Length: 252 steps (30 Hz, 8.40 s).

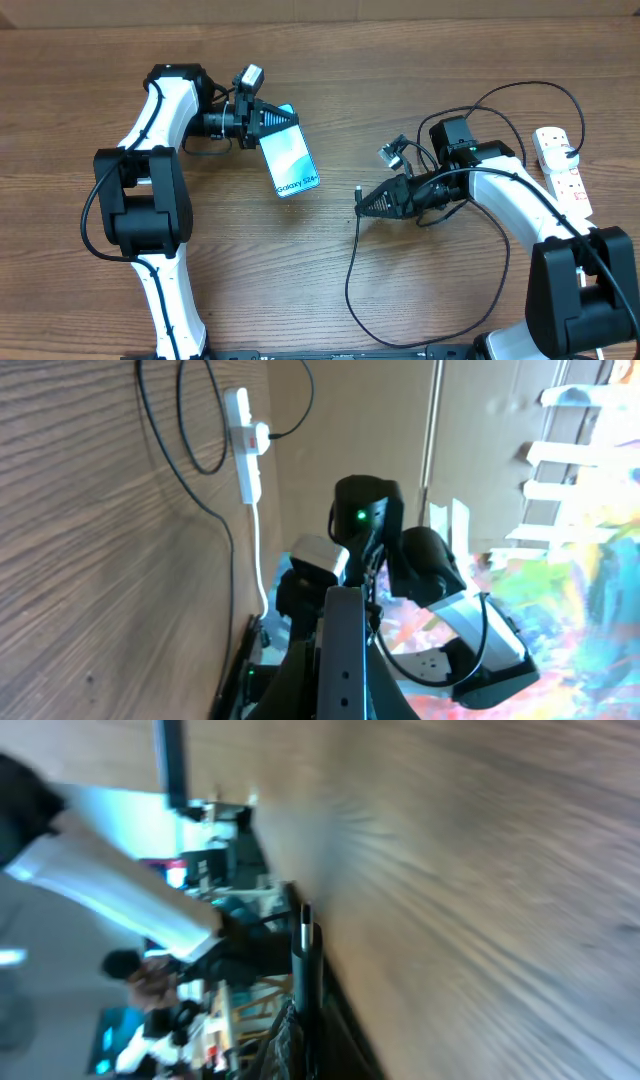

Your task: Plug charger to phone and switch on socket

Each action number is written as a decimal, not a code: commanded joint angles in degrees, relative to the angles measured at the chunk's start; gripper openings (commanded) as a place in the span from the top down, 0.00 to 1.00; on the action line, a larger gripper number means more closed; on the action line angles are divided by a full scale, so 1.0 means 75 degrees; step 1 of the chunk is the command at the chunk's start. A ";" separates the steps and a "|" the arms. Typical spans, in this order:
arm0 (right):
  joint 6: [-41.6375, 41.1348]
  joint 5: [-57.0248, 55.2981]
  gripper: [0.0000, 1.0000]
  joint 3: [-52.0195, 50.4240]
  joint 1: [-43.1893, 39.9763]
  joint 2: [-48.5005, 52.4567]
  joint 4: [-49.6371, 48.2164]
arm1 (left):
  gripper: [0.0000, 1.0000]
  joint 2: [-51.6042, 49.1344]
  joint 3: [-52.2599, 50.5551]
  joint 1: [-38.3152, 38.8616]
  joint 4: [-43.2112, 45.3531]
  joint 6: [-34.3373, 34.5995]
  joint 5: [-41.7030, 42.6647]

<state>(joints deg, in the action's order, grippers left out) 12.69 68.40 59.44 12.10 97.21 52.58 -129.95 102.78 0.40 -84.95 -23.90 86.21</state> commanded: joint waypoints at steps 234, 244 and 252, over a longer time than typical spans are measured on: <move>-0.5767 0.0399 0.96 -0.0017 0.1719 -0.0102 -0.5036 | 0.96 0.0256 0.0073 0.0385 0.0361 0.0749 0.0568; -0.7067 0.0219 0.96 -0.0015 0.1716 -0.0087 -0.6164 | 0.96 0.0256 0.0073 0.0516 0.0321 0.0431 0.0230; -0.7446 -0.0224 0.96 -0.0015 0.1716 0.0029 -0.6452 | 0.96 0.0256 0.0073 0.0551 0.0181 0.0318 0.0227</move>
<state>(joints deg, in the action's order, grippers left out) -41.08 74.72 58.06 25.65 97.23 6.59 -129.84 102.80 2.15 -82.17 -18.20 89.49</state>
